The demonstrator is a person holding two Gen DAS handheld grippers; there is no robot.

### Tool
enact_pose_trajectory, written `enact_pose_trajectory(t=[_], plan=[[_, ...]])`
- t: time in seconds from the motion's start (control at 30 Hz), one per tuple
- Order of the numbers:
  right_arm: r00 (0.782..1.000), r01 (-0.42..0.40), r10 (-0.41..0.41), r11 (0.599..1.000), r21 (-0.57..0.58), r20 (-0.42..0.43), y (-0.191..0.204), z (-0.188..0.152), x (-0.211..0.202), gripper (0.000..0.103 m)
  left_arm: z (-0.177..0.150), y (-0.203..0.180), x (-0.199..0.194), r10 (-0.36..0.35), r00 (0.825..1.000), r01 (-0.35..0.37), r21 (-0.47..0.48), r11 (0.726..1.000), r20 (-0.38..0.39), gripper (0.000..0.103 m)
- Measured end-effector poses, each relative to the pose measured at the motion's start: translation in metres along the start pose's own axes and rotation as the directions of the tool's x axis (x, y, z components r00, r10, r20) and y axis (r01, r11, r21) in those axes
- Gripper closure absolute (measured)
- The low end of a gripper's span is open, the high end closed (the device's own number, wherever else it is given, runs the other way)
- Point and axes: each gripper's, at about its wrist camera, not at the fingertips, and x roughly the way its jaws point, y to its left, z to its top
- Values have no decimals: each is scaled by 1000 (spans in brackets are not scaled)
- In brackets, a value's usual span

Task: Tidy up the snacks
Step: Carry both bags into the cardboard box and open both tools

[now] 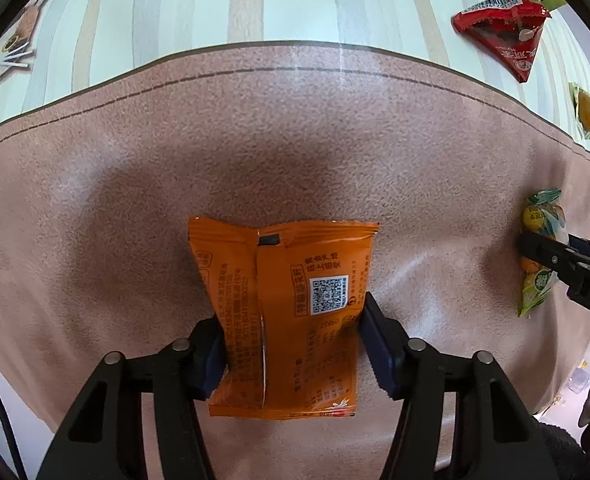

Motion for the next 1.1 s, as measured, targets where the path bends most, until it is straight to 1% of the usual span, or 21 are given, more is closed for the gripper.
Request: enact_pose_trajectory(t=[0.07,0.17,0.2,0.23,0.27,0.37,0.5,0.63,0.73,0.8,0.9,0.97,1.03,1.1], plan=[[1000,-1,1,1000,0,2,17,0,4,47,2,-4,-5,-3,1000,3,1,1000,1,48],[1000,-12,12,1000,-2,6,22,2,-1,48,9,-8,-17,-5,1000,5,6,1000,2,49],[1000,-16,16,1000,-3,8,27,-4,-3,48,10,-8,-19,-12,1000,12,3,1000,9,49],[1000,-24,24,1000,-3,10,25,-5,-7,48,10,-6,-19,-20,1000,20,5,1000,13,49],[999,-34,34,999,-2,10,13,-4,-20,48,11,-7,-23,-24,1000,24,8,1000,19,49],[998,-55,56,998,-5,10,17,-6,-35,49,14,-8,-41,-32,998,31,18,999,53,49],[997,-78,79,997,-23,26,25,-6,-54,49,20,-11,-67,-62,992,61,20,998,107,49],[991,-116,119,992,-41,62,36,-5,-83,49,27,-14,-100,-99,981,96,29,995,168,49],[980,-164,169,985,-54,108,44,-1,-117,49,34,-16,-130,-132,967,126,40,991,218,49],[970,-190,198,980,-66,142,48,3,-139,49,41,-17,-153,-155,954,147,52,988,255,49],[948,-226,240,970,-86,208,52,13,-176,49,55,-15,-191,-182,930,168,73,983,319,49],[930,-246,264,964,-100,255,54,21,-206,49,63,-11,-209,-197,915,179,83,980,353,49],[914,-263,284,959,-110,291,54,30,-228,49,71,-9,-225,-206,900,182,97,978,383,49],[895,-270,296,955,-121,333,54,43,-249,49,87,-8,-246,-206,885,175,111,978,418,49]])
